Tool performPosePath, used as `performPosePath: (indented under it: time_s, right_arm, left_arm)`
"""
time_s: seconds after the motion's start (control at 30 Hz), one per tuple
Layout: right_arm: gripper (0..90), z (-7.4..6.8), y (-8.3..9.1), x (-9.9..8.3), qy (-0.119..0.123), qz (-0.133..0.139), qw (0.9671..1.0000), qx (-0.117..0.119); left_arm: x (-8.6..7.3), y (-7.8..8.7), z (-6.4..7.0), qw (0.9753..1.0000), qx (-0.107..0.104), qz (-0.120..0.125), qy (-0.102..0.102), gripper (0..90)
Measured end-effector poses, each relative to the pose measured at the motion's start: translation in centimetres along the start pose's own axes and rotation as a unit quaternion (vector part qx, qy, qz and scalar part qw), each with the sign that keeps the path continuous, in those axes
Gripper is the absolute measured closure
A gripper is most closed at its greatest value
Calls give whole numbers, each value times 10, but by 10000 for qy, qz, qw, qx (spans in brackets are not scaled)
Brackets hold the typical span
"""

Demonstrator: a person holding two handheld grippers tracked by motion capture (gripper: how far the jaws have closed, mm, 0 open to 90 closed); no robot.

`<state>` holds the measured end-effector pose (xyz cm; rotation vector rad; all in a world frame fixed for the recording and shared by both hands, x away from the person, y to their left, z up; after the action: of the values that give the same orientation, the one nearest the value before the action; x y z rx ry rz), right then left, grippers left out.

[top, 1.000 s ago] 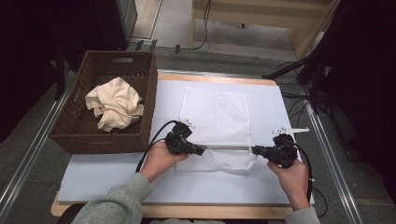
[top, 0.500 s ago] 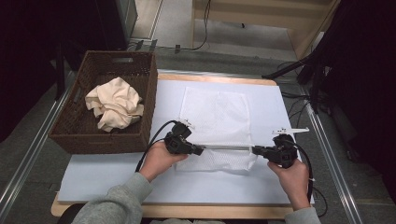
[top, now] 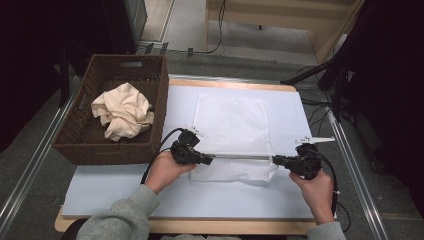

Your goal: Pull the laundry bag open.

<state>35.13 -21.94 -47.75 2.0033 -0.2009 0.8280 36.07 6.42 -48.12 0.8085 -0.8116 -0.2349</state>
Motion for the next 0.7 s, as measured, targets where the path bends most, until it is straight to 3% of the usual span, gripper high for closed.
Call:
performPosePath:
  time_s: [0.7]
  right_arm:
    - [857,3,1,0,43,-68,10000,41]
  left_arm:
    - [-6,7,-3,9999,79,27,86,868]
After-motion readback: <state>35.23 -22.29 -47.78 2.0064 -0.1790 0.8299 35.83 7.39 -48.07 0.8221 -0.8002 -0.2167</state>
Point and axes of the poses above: each handheld gripper's, and its own axes: y roughly backward along the jaws, x roughly out of its top, z roughly to its right, the point moved 7 cm from there along -y, roughly forward along the jaws, and after that the axes turned 1 degree about z, right-handed, at the moved point
